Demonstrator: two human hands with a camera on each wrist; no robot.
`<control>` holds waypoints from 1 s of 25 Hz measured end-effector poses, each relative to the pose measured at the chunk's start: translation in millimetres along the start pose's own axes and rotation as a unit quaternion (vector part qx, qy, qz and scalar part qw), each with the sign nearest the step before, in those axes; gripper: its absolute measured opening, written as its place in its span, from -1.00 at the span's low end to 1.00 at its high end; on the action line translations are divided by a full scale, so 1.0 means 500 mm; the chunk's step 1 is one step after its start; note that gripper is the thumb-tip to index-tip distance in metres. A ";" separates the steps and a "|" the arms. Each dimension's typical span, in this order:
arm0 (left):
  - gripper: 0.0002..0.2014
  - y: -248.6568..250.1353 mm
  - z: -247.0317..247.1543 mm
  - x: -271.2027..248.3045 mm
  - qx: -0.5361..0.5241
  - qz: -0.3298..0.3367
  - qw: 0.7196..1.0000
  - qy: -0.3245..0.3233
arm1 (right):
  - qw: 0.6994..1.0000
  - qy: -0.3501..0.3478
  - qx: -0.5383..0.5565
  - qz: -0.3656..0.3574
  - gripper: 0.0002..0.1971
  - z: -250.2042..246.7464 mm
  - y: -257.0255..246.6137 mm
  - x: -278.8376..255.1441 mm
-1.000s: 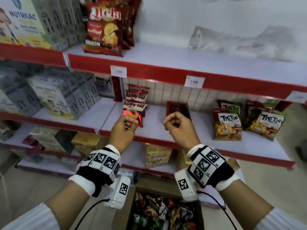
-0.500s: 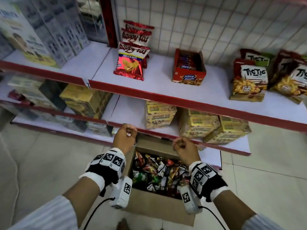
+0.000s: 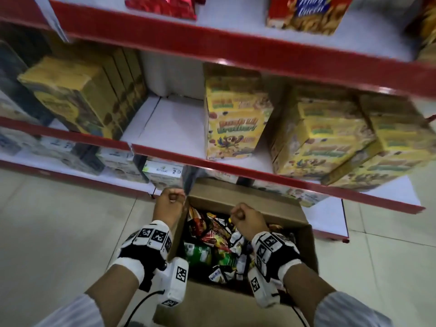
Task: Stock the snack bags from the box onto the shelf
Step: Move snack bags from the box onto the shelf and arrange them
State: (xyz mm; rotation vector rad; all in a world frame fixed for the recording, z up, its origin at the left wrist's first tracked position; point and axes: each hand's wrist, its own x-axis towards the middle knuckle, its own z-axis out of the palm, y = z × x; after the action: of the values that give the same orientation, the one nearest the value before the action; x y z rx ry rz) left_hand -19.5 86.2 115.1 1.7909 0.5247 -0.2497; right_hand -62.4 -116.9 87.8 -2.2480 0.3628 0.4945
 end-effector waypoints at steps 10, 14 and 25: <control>-0.75 -0.266 0.076 0.196 -0.062 -0.010 0.997 -0.042 | 0.988 -0.067 -0.132 -0.046 -0.43 0.369 0.154 0.245; -0.75 -0.303 0.074 0.224 -0.118 0.011 0.992 -0.046 | 0.972 0.041 -0.212 -0.097 -0.56 0.448 0.164 0.275; -0.78 -0.302 0.066 0.194 -0.106 0.049 0.992 -0.054 | 0.995 0.042 0.005 -0.094 -0.58 0.295 0.177 0.199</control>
State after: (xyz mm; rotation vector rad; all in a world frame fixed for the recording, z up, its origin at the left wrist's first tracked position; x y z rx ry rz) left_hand -2.9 107.1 -65.4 1.5809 0.3712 -0.2142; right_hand -44.8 -72.7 -105.0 -2.2705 0.1922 0.2994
